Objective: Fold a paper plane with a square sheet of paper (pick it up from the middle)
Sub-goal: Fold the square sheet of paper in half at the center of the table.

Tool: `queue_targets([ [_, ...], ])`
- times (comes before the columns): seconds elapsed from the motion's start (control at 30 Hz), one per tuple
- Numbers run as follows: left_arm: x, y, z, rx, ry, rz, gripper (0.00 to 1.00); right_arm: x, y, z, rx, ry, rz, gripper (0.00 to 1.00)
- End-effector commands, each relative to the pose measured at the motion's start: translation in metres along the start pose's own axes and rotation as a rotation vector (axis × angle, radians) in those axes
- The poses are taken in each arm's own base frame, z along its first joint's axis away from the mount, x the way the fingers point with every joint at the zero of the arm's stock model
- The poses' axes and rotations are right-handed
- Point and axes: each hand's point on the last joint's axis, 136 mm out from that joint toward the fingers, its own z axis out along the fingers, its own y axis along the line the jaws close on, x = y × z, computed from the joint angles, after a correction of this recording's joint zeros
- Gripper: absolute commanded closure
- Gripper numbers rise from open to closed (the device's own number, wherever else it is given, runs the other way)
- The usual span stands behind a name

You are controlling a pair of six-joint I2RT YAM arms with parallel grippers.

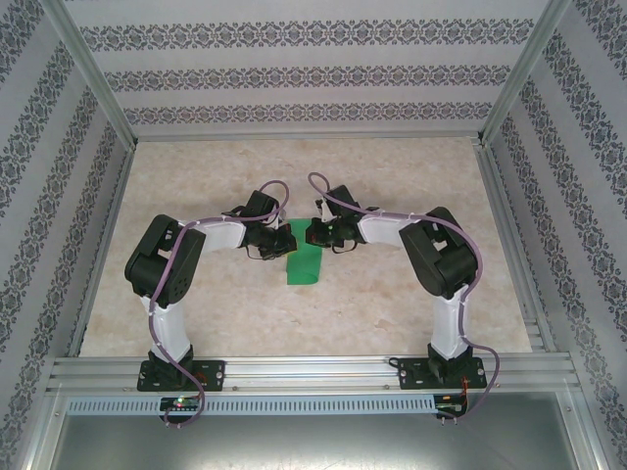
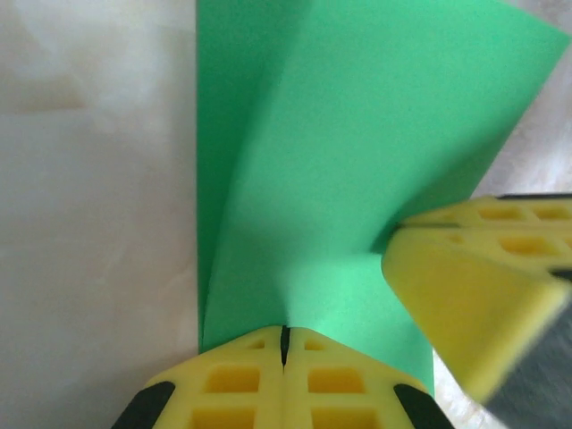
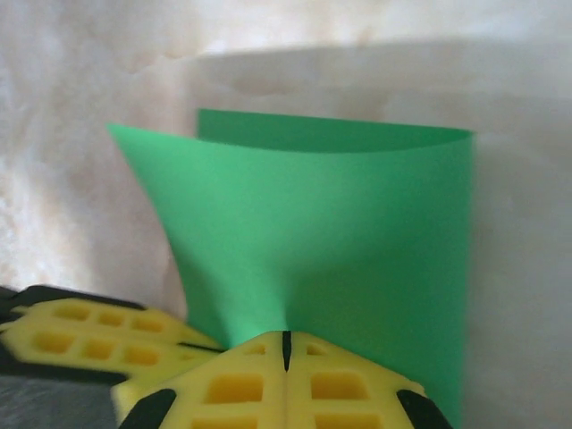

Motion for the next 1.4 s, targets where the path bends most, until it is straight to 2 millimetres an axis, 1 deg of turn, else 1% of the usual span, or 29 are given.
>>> queue_targets([
  [0.0,0.078,0.125,0.014,-0.44,0.202,-0.142,1.0,-0.014,-0.029,-0.005,0.056,-0.038,0.054,1.0],
  [0.13,0.081,0.127,0.015,-0.442,0.209,-0.14,1.0,-0.02,-0.069,-0.022,0.123,-0.078,0.136,1.0],
  [0.2,0.081,0.127,0.015,-0.441,0.208,-0.14,1.0,-0.023,-0.079,-0.034,0.137,-0.109,0.165,1.0],
  [0.23,0.081,0.127,0.015,-0.441,0.209,-0.139,1.0,-0.026,-0.079,-0.039,0.133,-0.126,0.169,1.0],
  [0.27,0.081,0.127,0.016,-0.44,0.209,-0.14,1.0,-0.029,-0.076,-0.045,0.125,-0.142,0.163,1.0],
  [0.33,0.081,0.126,0.016,-0.437,0.21,-0.14,1.0,-0.034,-0.061,-0.053,0.095,-0.166,0.139,1.0],
  [0.4,0.08,0.126,0.016,-0.438,0.209,-0.14,1.0,-0.037,-0.041,-0.058,0.057,-0.186,0.103,1.0],
  [0.47,0.08,0.126,0.016,-0.44,0.209,-0.139,1.0,-0.036,-0.023,-0.054,0.03,-0.179,0.074,1.0],
  [0.53,0.081,0.128,0.016,-0.445,0.212,-0.139,1.0,-0.033,-0.006,-0.043,-0.002,-0.138,0.064,1.0],
  [0.6,0.081,0.128,0.016,-0.447,0.212,-0.14,1.0,-0.03,0.0,-0.028,-0.002,-0.096,0.077,1.0],
  [0.7,0.08,0.128,0.016,-0.446,0.211,-0.141,1.0,-0.032,0.0,-0.012,0.002,-0.072,0.09,1.0],
  [0.8,0.081,0.129,0.015,-0.448,0.213,-0.14,1.0,-0.037,-0.003,-0.003,0.012,-0.066,0.095,1.0],
  [0.9,0.083,0.129,0.015,-0.45,0.217,-0.142,1.0,-0.041,-0.015,0.001,0.044,-0.067,0.111,1.0],
  [0.97,0.082,0.129,0.015,-0.448,0.214,-0.14,1.0,-0.044,-0.029,0.001,0.073,-0.073,0.128,1.0],
  [1.03,0.083,0.13,0.015,-0.451,0.216,-0.14,1.0,-0.048,-0.047,-0.003,0.104,-0.09,0.161,1.0],
  [1.1,0.085,0.131,0.014,-0.452,0.218,-0.142,1.0,-0.054,-0.067,-0.012,0.121,-0.114,0.213,1.0],
  [1.2,0.086,0.132,0.014,-0.453,0.216,-0.144,1.0,-0.065,-0.083,-0.031,0.134,-0.151,0.243,1.0],
  [1.23,0.087,0.132,0.014,-0.45,0.216,-0.143,1.0,-0.068,-0.084,-0.037,0.14,-0.163,0.241,1.0],
  [1.27,0.087,0.133,0.014,-0.451,0.214,-0.146,1.0,-0.071,-0.082,-0.045,0.142,-0.172,0.231,1.0],
  [1.33,0.086,0.132,0.014,-0.447,0.212,-0.144,1.0,-0.073,-0.067,-0.059,0.12,-0.185,0.203,1.0],
  [1.37,0.086,0.131,0.015,-0.445,0.211,-0.142,1.0,-0.07,-0.057,-0.063,0.102,-0.184,0.185,1.0],
])
